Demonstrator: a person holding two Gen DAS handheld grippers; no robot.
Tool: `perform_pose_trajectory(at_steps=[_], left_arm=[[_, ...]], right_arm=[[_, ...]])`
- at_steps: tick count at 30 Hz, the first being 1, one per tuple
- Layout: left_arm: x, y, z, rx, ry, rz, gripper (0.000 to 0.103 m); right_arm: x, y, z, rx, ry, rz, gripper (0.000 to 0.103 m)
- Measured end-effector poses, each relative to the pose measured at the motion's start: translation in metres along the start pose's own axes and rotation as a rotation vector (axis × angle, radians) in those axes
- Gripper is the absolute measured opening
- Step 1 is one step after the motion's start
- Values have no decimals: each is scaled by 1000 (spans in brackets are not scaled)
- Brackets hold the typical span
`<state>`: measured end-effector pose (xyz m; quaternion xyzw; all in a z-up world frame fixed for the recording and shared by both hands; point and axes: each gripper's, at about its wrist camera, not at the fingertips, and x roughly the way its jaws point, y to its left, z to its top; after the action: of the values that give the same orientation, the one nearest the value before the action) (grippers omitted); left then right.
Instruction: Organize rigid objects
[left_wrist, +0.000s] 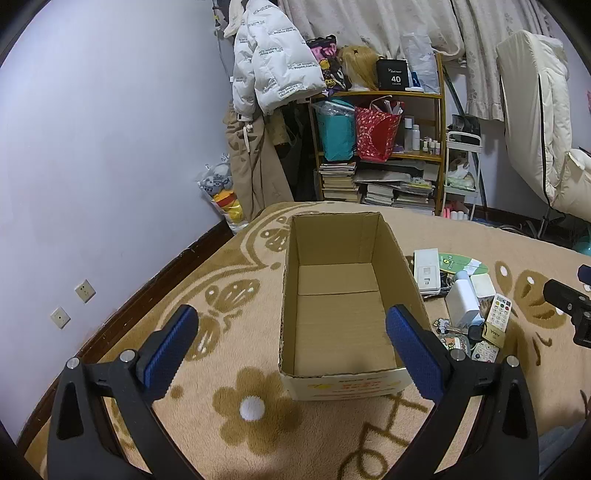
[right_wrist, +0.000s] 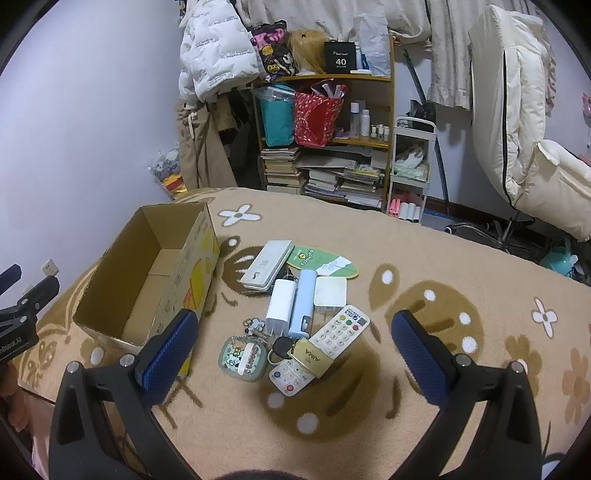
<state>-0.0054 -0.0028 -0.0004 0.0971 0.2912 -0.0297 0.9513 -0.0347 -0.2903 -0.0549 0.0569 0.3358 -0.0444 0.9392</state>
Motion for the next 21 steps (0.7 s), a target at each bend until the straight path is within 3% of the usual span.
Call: perform_pose_trajectory(at_steps=[21], left_arm=[[5,2,0,-8,5,3,101]], right_arm=[[1,-2,1,-3,6,0,103]])
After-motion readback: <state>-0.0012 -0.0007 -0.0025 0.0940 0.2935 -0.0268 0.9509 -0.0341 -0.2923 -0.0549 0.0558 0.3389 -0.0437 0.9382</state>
